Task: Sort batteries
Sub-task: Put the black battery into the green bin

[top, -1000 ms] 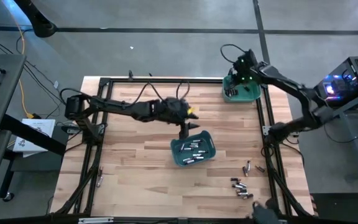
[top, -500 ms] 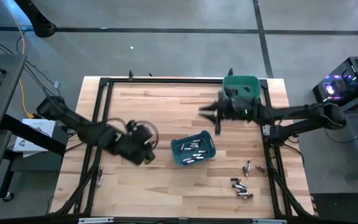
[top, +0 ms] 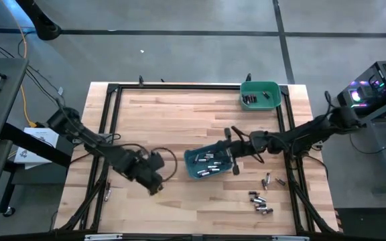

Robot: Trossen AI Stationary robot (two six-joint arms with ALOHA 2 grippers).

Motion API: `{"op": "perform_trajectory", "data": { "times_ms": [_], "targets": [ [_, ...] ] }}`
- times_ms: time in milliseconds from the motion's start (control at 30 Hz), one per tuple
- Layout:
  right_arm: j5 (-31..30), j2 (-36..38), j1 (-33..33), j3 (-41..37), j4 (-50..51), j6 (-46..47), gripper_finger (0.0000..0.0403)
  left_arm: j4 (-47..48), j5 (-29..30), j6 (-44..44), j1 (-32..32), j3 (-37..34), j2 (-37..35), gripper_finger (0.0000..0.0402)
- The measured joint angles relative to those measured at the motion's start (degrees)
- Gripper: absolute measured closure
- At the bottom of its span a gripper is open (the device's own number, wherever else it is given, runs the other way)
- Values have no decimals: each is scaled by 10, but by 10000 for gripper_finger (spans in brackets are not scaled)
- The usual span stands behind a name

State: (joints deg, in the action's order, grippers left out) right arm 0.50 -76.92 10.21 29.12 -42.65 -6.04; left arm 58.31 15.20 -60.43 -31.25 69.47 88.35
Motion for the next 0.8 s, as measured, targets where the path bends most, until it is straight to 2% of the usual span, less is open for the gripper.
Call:
{"op": "perform_trajectory", "data": {
  "times_ms": [167,233,300,367,433,567,667,800],
  "targets": [
    [0,-12,1,0,-24,0,308,83,-246,48,9,0,88,260],
    [0,-11,1,0,-21,1,308,124,-326,68,8,0,127,246],
    [0,-11,1,0,-16,6,308,164,-381,87,7,0,163,229],
    [0,-11,2,0,-10,20,308,180,-408,109,3,0,188,212],
    [0,-11,2,0,-1,31,308,195,-411,123,-4,0,200,201],
    [0,-11,3,0,13,46,308,186,-441,133,-15,-21,201,206],
    [0,-11,5,0,20,52,308,193,-451,129,-25,-54,201,236],
    [0,-11,5,0,33,61,308,211,-452,127,-36,-102,202,306]
  ]
}}
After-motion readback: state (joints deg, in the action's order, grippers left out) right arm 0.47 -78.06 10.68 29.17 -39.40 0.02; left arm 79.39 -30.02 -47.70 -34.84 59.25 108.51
